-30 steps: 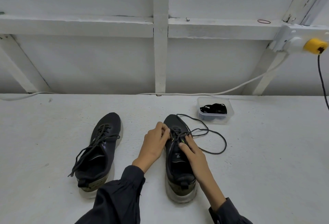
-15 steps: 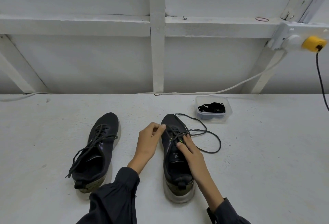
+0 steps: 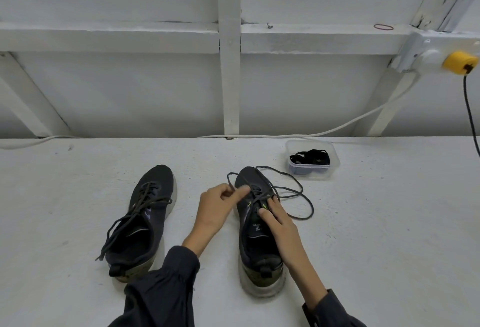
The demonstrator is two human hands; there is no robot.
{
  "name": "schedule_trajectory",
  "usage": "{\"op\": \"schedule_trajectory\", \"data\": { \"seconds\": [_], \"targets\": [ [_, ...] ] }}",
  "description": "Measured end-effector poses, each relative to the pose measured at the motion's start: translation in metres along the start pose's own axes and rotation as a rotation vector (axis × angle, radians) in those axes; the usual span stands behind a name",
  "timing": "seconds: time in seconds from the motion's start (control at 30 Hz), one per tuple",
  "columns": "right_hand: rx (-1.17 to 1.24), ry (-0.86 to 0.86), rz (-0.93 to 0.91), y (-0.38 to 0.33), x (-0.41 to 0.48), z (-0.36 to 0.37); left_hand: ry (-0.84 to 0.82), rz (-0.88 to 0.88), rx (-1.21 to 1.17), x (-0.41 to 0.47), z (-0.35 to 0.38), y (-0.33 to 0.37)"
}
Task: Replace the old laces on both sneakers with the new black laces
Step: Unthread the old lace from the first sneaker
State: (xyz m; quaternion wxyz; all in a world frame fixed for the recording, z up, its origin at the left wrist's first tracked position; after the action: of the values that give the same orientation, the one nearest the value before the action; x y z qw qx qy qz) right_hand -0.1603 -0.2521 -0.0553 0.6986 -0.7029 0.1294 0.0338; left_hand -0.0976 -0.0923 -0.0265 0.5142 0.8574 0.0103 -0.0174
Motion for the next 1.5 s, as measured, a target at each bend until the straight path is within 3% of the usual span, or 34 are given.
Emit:
{"op": "schedule_trajectory", "data": {
  "seconds": [0.1, 0.3, 0.5, 0.57, 0.7, 0.77, 0.9, 1.0, 1.07, 1.23, 1.5],
  "targets": [
    [0.004, -0.002, -0.002, -0.001, 0.000, 0.001, -0.092, 0.045, 0.026, -0.002, 0.011, -0.002],
    [0.006, -0.002, 0.012, 0.000, -0.001, -0.001, 0.277, -0.016, -0.110, 0.009, -0.026, -0.003],
    [-0.021, -0.004, 0.003, -0.002, -0.001, 0.000, -0.070, -0.026, -0.053, -0.002, 0.009, -0.008],
    [-0.018, -0.005, 0.004, -0.003, -0.001, 0.000, -0.086, 0.009, -0.010, -0.003, 0.016, -0.009],
    [-0.014, -0.007, 0.013, -0.002, -0.002, 0.000, 0.244, 0.001, -0.093, 0.003, -0.012, -0.006],
    [-0.017, -0.009, 0.013, -0.002, -0.002, 0.000, 0.311, 0.004, -0.123, 0.004, -0.022, -0.004],
    [-0.022, -0.006, 0.010, -0.002, -0.002, 0.001, 0.095, -0.053, -0.116, 0.000, 0.000, -0.012],
    [-0.016, -0.004, 0.002, -0.004, -0.002, 0.001, -0.031, 0.020, -0.044, -0.005, 0.019, -0.015],
    [-0.011, -0.003, 0.005, -0.004, -0.001, 0.001, 0.025, 0.056, -0.015, -0.003, 0.014, -0.011],
    [0.021, 0.004, 0.019, -0.001, -0.002, 0.000, 0.360, 0.048, -0.140, 0.000, -0.023, -0.002],
    [-0.005, 0.010, 0.006, -0.001, 0.000, 0.001, -0.011, 0.026, -0.076, -0.009, 0.018, -0.013]
  ]
}}
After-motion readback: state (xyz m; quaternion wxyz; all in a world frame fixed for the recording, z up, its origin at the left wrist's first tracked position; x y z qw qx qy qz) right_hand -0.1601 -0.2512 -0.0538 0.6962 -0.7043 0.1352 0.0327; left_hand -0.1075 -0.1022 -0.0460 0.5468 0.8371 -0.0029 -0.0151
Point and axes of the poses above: each hand's wrist, its own x-axis towards the middle knuckle, its own z-axis out of the palm, y = z × x, the point moved 5 cm from there along x, towards the middle knuckle, and after that the axes turned 8 degrees about x, right-handed, at the moved point
